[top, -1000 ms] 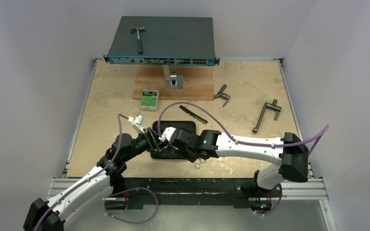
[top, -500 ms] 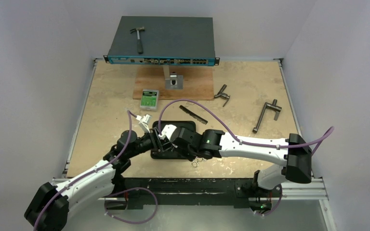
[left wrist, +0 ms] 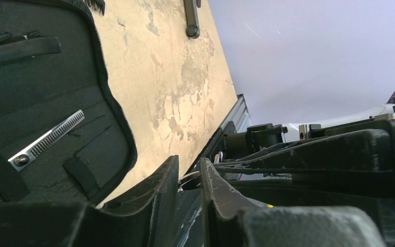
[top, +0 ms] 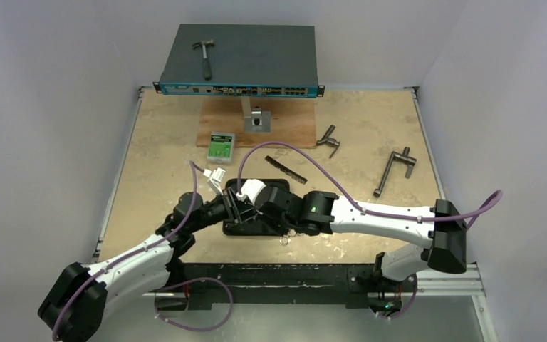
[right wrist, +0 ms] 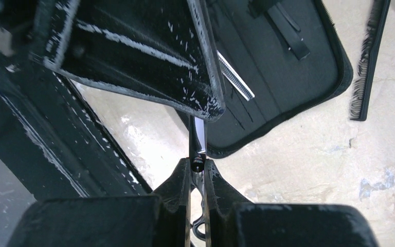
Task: Sort the hair-cutting tools
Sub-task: Pick up the scissors from the center of the board.
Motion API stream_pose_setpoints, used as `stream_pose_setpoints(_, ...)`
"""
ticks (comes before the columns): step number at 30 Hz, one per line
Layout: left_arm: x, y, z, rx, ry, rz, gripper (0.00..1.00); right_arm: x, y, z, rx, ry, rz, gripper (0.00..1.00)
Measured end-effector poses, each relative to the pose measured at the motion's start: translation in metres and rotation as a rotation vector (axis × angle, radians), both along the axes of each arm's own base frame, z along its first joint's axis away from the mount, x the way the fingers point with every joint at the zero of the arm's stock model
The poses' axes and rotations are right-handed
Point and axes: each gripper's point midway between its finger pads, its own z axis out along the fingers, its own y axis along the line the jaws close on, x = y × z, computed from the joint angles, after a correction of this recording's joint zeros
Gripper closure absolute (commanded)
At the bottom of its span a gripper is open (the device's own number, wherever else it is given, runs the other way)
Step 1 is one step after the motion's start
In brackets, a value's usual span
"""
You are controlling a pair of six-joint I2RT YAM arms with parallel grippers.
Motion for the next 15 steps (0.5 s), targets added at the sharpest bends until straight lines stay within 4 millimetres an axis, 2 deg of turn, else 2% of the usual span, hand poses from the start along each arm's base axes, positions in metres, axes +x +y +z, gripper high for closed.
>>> stream_pose_setpoints(6, -0.001, -0.003, 0.009, -0.04, -0.011, -0.014, 1.0, 0.001, 0.003, 0.008, 0.039, -0.006, -0.013, 1.0)
stream_pose_setpoints(12, -0.001, -0.004, 0.014, -0.06, -0.021, -0.014, 1.0, 0.003, 0.003, 0.009, 0.042, -0.017, -0.024, 0.99)
stream_pose_setpoints(15, -0.001, -0.003, 0.013, -0.07, -0.014, -0.007, 1.0, 0.003, 0.003, 0.01, 0.045, -0.016, -0.028, 0.78)
